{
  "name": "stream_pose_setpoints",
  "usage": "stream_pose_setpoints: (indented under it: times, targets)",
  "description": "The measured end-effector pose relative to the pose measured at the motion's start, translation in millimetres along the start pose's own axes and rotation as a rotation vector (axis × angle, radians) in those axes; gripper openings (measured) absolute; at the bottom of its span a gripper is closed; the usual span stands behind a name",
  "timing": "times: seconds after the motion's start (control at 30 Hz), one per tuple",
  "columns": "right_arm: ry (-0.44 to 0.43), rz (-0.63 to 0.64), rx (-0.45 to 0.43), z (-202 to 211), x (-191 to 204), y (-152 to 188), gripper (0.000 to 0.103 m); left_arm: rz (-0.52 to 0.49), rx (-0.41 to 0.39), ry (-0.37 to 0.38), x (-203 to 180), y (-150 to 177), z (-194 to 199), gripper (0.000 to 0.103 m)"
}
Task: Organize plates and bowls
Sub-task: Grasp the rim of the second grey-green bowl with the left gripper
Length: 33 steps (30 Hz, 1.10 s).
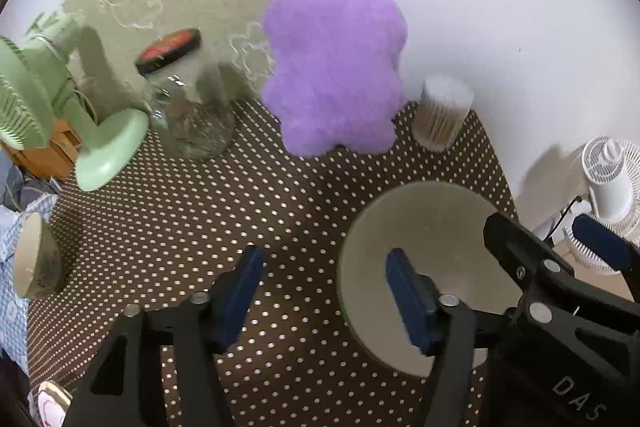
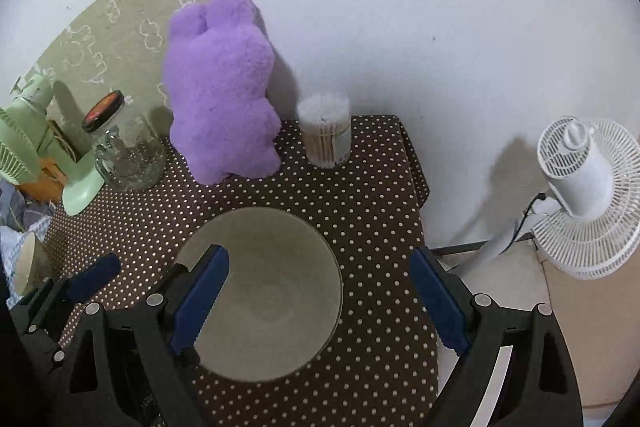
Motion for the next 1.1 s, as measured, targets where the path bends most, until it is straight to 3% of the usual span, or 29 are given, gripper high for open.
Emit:
stream_pose_setpoints:
  times: [0.2, 0.33, 0.53, 0.7, 1.1]
  targets:
    - [-0.003, -0.023, 0.042, -26, -4, 3, 0.080, -0.014, 0.041, -0.011, -7, -4, -25, 0.044]
    - [-0.013, -0.037, 0.072, -40, -6, 5, 0.067, -0.031, 0.056, -0.021, -12, -7, -36, 0.036]
    - [-0.038, -0.049, 0.106, -53, -7, 4, 0.050, -0.036, 0.079, -0.004, -18, -8, -48, 0.032]
    - [-0.065, -0.049, 0.128, -58, -4, 2, 0.028, -0.057, 0.083, 0.004, -26, -9, -53, 0.024]
    - [-0.051, -0.034, 0.153, -50, 1, 10, 0.026, -0.067, 0.086, -0.012, -22, 3, -36, 0.023]
Point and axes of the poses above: each gripper's, at about its wrist camera, not at the fingertips, and z roughly against the way its jaws point, x to its left, y to its underside, the point moved 5 cm from there along -z, roughly the way its jaws point, and after that the axes turned 7 degrees about x, right-handed, at the moved point
